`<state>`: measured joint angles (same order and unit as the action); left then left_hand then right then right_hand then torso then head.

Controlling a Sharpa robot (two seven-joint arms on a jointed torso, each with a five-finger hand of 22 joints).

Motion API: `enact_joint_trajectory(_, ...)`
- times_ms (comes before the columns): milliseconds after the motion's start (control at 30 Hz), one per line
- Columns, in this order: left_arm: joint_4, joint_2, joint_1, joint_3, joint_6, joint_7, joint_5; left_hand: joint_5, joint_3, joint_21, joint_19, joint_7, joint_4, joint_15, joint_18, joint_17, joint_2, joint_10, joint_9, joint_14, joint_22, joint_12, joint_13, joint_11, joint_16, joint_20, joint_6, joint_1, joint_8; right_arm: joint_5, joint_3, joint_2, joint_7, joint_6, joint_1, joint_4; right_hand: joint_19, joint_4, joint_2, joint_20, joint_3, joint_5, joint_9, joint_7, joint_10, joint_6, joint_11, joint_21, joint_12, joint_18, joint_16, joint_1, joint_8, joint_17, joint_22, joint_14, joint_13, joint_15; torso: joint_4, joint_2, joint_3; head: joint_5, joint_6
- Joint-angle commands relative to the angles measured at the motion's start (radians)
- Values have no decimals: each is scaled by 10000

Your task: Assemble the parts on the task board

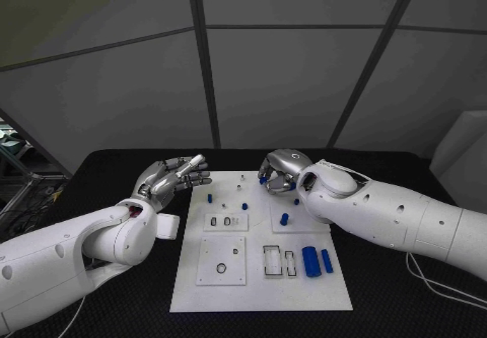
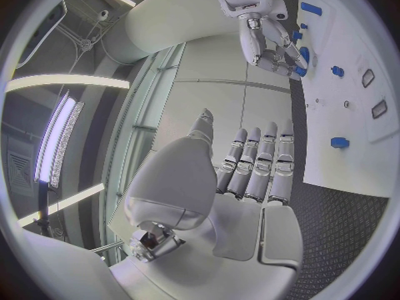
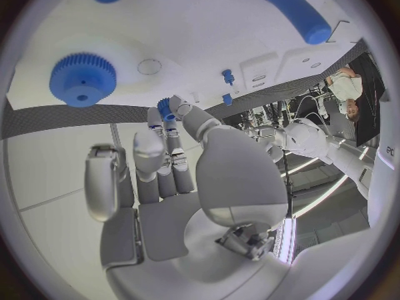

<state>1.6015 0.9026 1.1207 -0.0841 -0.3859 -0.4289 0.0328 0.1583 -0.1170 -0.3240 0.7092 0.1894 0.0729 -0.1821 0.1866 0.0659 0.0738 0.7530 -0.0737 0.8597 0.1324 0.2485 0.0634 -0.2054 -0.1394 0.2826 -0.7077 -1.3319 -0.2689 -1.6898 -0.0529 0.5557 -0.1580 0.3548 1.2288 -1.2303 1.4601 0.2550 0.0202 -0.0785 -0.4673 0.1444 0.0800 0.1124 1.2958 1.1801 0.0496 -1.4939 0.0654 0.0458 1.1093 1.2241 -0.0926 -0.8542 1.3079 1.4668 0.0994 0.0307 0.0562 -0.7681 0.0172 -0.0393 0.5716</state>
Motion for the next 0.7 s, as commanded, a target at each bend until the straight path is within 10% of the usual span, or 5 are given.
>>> enact_joint_trajectory(33, -2, 1, 21, -16, 110, -49, 62, 28, -19, -66, 63, 474, -64, -19, -98, -11, 63, 77, 17, 61, -13, -42, 5, -10, 66, 12, -96, -83, -6, 160, -7, -235, 73, 616, 47, 240, 55, -140, 13, 13, -176, -63, 204, -50, 86, 57, -64, -17, -48, -79, 43, 17, 66, 7, 822, 35, 12, 39, 22, -16, 6, 3, -27)
enact_joint_trajectory(700, -28, -121, 36, -65, 117, -34, 63, 29, -21, -65, 63, 473, -79, -18, -99, -12, 63, 78, 18, 59, -16, -48, 4, -8, 73, 11, -97, -93, -3, 246, -6, -1698, 360, 389, 115, 1945, 5, -252, 132, -17, -363, -91, 213, -4, -96, -47, -6, 14, -59, -65, 63, -57, 198, 52, 759, -9, -6, -2, 9, -22, 1, 112, 3)
